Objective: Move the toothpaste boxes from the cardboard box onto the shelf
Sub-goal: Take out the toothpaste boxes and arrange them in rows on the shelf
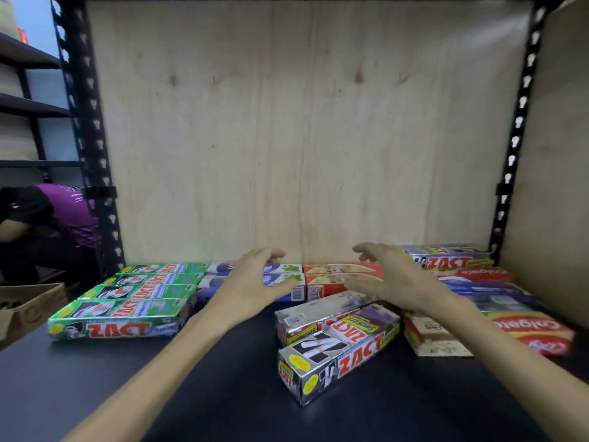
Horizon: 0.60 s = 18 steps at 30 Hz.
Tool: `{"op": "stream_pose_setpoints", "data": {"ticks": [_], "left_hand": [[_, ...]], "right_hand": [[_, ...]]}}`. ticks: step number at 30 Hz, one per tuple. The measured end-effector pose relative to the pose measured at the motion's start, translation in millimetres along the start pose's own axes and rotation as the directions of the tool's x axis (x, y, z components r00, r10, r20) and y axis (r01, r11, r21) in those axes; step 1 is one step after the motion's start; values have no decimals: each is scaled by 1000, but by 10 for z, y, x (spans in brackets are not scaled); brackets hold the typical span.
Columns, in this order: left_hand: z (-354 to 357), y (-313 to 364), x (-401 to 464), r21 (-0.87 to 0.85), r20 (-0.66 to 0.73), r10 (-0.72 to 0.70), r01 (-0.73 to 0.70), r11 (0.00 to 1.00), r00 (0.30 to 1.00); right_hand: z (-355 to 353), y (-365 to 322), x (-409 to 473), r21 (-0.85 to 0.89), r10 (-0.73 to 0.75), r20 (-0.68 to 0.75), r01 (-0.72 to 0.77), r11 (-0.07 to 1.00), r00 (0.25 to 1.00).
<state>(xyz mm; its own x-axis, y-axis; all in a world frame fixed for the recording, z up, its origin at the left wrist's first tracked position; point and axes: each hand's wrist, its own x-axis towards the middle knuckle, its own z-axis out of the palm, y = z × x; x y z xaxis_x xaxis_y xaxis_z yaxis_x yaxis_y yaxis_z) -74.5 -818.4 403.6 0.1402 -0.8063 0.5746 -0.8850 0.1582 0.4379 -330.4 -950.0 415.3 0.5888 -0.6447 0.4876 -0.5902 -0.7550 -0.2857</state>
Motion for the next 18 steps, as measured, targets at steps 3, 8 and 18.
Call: {"op": "stream_pose_setpoints", "data": {"ticks": [3, 8, 18], "left_hand": [[219, 318, 138, -13, 36, 16, -15, 1000, 999], [692, 842, 364, -7, 106, 22, -22, 1000, 994], [1480, 1586, 687, 15, 297, -46, 44, 999, 954]], "right_hand": [[-282, 296, -251, -53, 61, -55, -64, 997, 997], [-686, 866, -661, -90, 220, -131, -232, 968, 967], [-951, 1627, -1032, -11, 543, 34, -543, 839, 839]]}}
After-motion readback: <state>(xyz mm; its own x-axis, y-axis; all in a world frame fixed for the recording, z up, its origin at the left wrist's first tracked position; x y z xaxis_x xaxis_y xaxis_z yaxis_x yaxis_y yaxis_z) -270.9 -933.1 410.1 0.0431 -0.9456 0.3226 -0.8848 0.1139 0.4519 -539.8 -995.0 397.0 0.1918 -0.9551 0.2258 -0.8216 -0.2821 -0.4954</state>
